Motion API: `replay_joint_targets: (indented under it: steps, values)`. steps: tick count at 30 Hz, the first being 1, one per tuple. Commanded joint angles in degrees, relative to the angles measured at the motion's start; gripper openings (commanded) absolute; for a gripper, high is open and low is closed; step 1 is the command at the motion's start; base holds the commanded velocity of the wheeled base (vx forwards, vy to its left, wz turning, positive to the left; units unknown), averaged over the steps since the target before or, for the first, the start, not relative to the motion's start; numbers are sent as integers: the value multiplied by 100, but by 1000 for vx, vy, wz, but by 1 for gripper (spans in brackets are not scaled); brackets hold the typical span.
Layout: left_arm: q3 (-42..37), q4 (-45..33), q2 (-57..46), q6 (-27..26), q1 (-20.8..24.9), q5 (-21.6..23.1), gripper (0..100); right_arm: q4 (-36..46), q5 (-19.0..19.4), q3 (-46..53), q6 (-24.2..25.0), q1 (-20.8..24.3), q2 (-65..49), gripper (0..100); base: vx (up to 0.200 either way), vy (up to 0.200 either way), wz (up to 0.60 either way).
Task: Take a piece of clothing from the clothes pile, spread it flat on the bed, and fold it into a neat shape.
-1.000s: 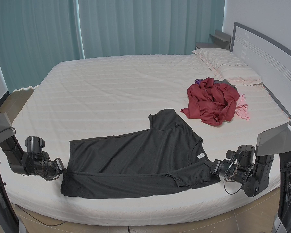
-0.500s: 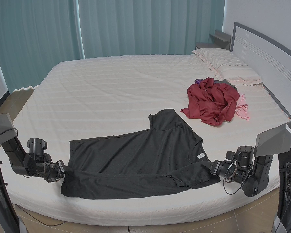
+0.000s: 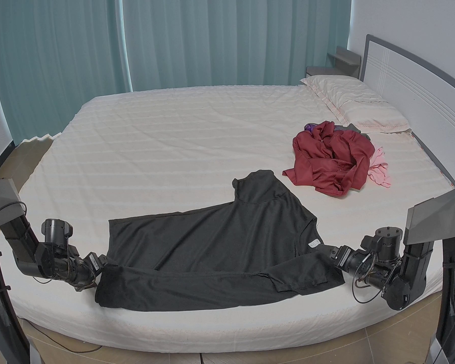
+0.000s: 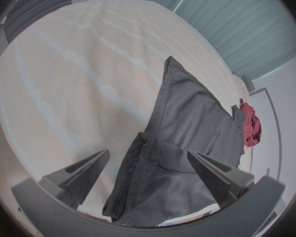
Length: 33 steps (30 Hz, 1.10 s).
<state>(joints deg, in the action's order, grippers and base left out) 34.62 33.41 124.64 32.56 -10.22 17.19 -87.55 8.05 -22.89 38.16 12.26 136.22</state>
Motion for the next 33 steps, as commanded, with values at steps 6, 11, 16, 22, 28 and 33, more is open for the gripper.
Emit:
replay_joint_targets:
  steps: [6,11,16,22,28,33]
  values:
    - [-272,42,-554,1244,2,303,100,379,-602,461,992,1243,-368,100,0,0,0]
    - [-377,86,-572,1244,11,294,100,379,-857,347,1089,1349,1,100,0,0,0]
    - [-694,578,-537,1218,55,276,100,388,-1209,382,1177,1402,72,100,0,0,0]
    - [-843,869,-511,1226,72,267,100,379,-1253,400,1177,1358,80,100,0,0,0]
    - [-843,869,-511,1226,72,267,100,379,-1253,356,1177,1270,54,100,0,0,0]
    - [-843,869,-511,1226,72,267,100,397,-1262,409,1177,1261,28,100,0,0,0]
